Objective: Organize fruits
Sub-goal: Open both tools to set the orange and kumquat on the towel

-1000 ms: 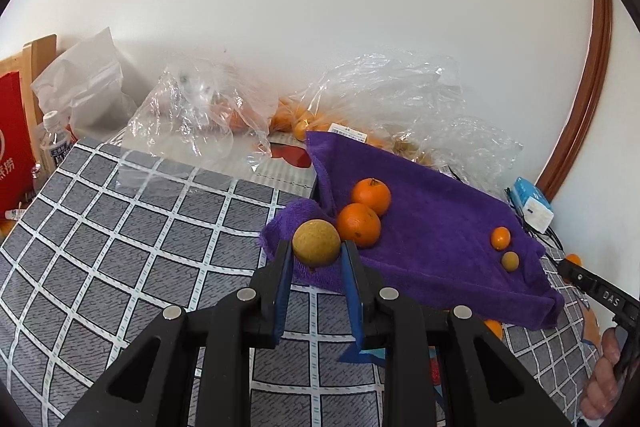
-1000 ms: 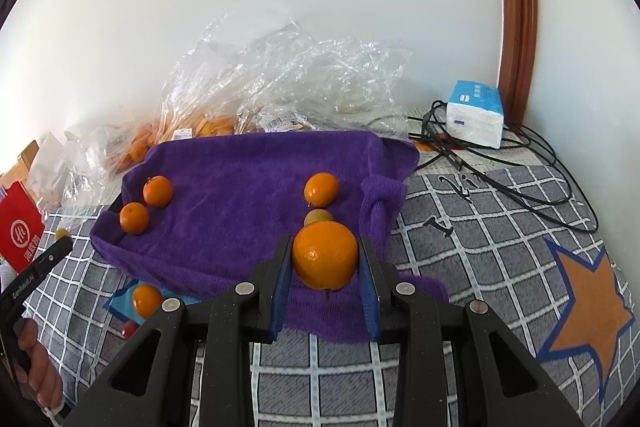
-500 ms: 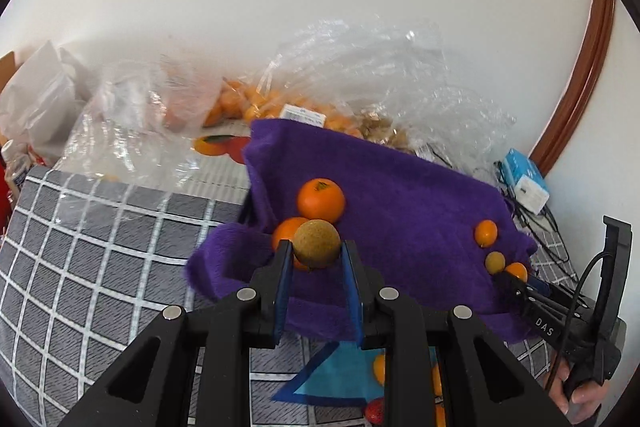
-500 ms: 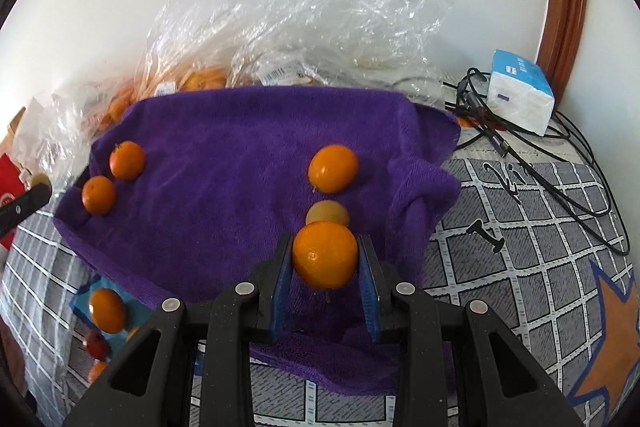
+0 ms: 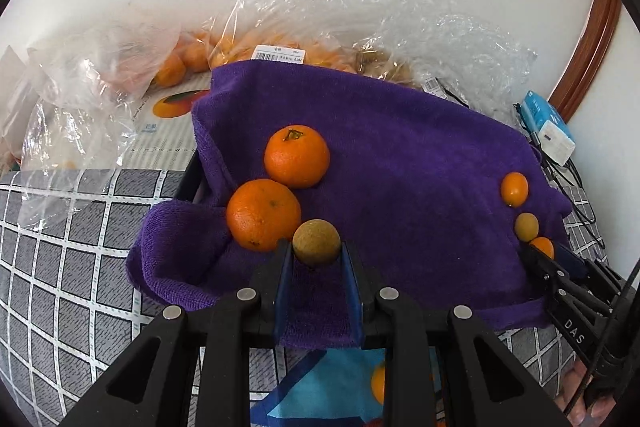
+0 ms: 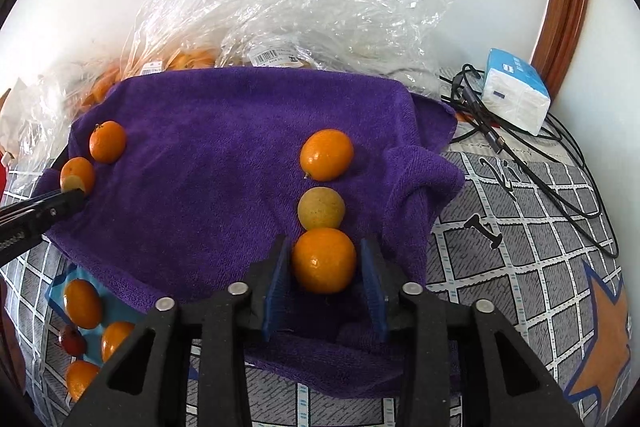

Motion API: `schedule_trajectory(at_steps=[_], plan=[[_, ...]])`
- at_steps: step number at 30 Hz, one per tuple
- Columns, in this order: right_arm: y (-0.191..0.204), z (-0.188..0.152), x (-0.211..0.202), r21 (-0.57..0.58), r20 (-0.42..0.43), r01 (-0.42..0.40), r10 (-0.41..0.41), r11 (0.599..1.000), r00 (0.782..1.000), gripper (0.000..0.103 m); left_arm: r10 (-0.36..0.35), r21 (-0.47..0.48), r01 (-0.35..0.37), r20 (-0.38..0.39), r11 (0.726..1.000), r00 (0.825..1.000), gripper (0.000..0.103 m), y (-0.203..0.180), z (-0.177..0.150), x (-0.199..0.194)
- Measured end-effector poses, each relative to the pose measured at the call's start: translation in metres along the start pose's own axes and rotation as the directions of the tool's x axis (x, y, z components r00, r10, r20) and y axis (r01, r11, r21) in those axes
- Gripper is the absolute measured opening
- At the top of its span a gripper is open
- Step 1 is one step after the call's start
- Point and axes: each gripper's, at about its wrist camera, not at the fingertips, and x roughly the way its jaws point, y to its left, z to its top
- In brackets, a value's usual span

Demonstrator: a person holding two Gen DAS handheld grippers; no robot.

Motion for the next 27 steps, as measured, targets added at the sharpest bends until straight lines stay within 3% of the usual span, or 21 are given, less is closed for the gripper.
schedule_trajectory(at_steps=[9,13,16,20,27], plan=[[0.0,-0.001,-0.005,0.004,0.004,-0.009,0.009,1.0,1.0,0.042,0.038,0.046,-0.038,-0.02,0.998,0.999,0.024,-0.007,0.001,0.005],[0.001,0.0,-0.01,0.009,0.018,-0.007,0.007,1.0,1.0,0.05,0.034,0.043,-0.033,-0.03,0.999,0.999,0.024,-0.006,0.002,0.003],[0.001,0.0,-0.018,0.016,0.038,-0.003,0.002,1.0,0.999,0.052,0.019,0.03,-0.018,-0.03,0.999,0.999,0.028,-0.003,0.002,-0.006],[-0.003,0.0,-0.034,0.051,0.041,-0.004,0.002,0.999,0.999,0.052,0.006,0.038,-0.006,0.013,0.999,1.0,0.043,0.005,-0.002,-0.028],[0.013,-0.017,-0.069,0.047,0.07,-0.029,0.026,0.998,0.997,0.053,0.035,0.026,-0.037,0.07,0.999,0.997,0.048,0.035,-0.023,-0.062]])
